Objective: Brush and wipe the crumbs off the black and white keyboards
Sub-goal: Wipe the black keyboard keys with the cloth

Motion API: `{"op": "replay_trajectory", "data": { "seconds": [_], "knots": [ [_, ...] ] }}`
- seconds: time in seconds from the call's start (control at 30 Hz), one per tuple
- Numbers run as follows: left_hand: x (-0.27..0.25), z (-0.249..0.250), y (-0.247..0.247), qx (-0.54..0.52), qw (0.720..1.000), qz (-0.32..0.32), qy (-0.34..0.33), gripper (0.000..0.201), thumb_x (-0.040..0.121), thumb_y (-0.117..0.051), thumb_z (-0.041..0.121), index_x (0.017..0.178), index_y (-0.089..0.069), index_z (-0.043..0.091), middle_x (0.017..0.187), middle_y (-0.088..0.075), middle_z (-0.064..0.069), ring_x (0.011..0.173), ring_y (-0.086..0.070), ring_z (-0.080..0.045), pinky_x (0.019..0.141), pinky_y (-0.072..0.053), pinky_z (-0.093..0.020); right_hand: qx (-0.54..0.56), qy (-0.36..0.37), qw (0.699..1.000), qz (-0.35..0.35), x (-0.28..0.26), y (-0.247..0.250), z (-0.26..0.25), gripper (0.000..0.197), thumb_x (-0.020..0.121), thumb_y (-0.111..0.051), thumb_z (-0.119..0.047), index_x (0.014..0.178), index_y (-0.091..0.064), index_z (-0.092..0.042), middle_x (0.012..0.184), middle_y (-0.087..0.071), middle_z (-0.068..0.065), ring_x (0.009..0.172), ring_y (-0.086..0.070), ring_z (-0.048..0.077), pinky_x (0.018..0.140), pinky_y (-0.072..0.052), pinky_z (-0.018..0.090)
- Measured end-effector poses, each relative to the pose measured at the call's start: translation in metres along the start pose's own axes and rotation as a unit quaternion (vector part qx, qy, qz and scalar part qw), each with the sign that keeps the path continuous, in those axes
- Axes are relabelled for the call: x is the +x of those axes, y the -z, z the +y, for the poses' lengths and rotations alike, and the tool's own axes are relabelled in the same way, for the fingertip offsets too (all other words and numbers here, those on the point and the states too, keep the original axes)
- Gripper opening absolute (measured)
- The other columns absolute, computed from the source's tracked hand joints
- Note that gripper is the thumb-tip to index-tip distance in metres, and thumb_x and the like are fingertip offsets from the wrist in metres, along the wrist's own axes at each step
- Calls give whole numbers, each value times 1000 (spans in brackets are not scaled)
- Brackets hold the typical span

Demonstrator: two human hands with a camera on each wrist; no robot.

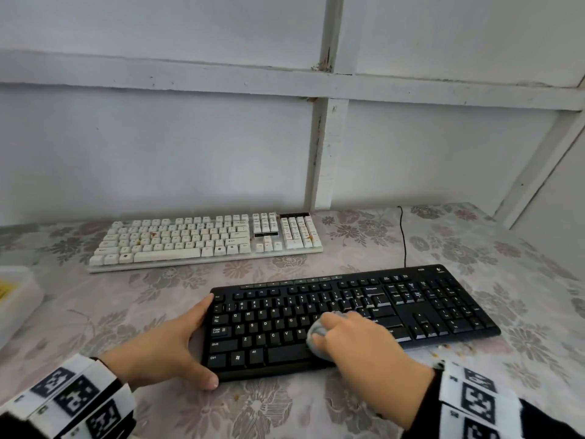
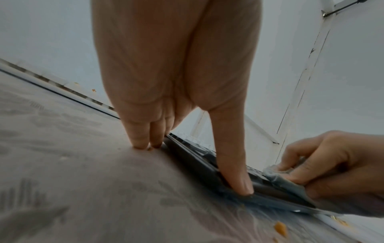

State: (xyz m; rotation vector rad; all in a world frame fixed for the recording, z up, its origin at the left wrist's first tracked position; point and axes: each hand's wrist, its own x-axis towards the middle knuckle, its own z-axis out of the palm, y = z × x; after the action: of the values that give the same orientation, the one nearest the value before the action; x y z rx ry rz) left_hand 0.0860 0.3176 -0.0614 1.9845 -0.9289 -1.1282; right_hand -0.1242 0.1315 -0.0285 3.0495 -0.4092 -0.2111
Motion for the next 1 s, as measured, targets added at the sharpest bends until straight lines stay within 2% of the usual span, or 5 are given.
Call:
{"op": "replay_trajectory", "data": {
  "seconds": [0.13,0.27,0.6,0.83,1.0],
  "knots": [
    [-1,0,-1,11,1000,0,1,129,45,-90,21,140,-7,47,122,-36,42,121,-39,11,104,-34,-19,-5,-50,999,-1,-23,-2,34,15,92,-52,-28,99,-64,-24,92,-50,-5,77,-45,20,47,-7,19],
    [-3,3,-1,17,1000,2,5,131,45,-88,22,144,-4,44,119,-36,43,122,-40,6,104,-35,-22,-29,-82,994,59,-36,-9,56,11,77,-58,-29,66,-61,-32,65,-28,-13,55,-24,6,48,6,16],
    [1,2,0,10,1000,-5,16,139,42,-90,25,147,0,37,131,-34,31,130,-35,-1,109,-31,-25,102,-23,993,50,-30,22,47,22,95,-45,-35,94,-59,-18,91,-53,-4,80,-56,12,75,-48,30],
    [1,2,0,7,1000,-6,14,142,42,-93,22,148,0,34,142,-28,23,132,-31,0,110,-26,-23,42,69,996,-24,4,19,-20,27,85,-47,5,108,-56,-5,104,-41,10,88,-39,26,51,-17,23],
    [3,-2,1,0,1000,-14,7,138,43,-92,22,148,-3,36,138,-32,27,130,-34,2,107,-29,-21,20,-33,998,42,-15,10,21,12,85,-60,-16,97,-62,-15,102,-56,4,81,-52,25,50,-21,22]
  ]
}}
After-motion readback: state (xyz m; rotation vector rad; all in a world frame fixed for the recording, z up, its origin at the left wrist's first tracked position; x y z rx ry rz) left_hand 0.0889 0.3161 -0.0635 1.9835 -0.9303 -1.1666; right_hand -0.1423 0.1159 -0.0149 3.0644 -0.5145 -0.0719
